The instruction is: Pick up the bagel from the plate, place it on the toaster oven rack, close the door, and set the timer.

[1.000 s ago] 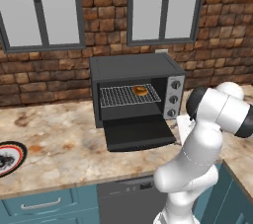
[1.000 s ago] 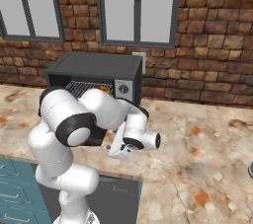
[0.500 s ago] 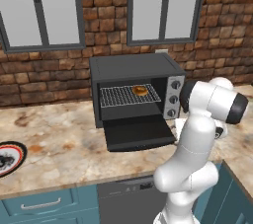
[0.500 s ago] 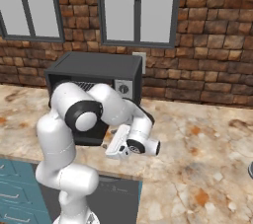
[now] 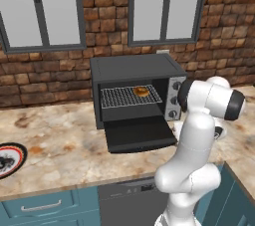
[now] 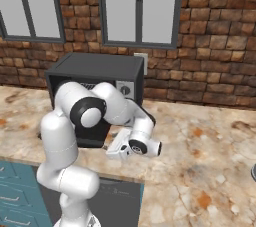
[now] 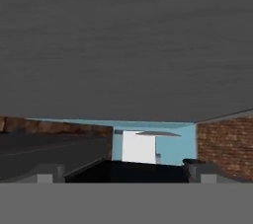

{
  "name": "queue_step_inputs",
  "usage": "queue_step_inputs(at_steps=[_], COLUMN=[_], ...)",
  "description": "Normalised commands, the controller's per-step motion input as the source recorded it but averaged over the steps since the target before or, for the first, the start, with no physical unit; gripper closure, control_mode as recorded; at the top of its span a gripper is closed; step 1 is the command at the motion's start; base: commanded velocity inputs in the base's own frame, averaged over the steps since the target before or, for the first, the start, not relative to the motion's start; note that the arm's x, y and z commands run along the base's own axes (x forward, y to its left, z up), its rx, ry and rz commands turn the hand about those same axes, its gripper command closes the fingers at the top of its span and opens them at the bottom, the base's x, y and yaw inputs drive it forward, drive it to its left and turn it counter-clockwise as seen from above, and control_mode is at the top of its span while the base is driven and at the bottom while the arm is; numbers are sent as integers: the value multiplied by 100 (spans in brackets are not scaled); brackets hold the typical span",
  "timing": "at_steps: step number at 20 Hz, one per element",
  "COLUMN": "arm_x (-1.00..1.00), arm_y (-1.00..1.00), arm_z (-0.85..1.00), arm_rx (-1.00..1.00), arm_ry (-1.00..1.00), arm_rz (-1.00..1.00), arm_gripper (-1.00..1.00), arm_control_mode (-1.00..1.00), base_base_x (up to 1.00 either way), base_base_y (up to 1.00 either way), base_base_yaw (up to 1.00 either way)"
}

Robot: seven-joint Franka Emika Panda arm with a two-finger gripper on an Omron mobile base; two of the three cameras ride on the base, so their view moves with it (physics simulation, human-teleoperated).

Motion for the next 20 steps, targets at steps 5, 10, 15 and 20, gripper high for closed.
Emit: queue_step_inputs(at_steps=[5, 10, 15, 20], arm_x=[0, 0, 0, 0], arm_y=[52, 62, 44, 20], arm_z=[0, 7, 55, 55], arm_rx=[42, 54, 53, 52], arm_ry=[-12, -11, 0, -8], arm_rz=[-3, -4, -2, -12], arm_gripper=[-100, -100, -100, -100], arm_control_mode=[-100, -100, -100, -100], base_base_x=[0, 0, 0, 0], base_base_y=[0, 0, 0, 0], base_base_yaw=[0, 0, 0, 0])
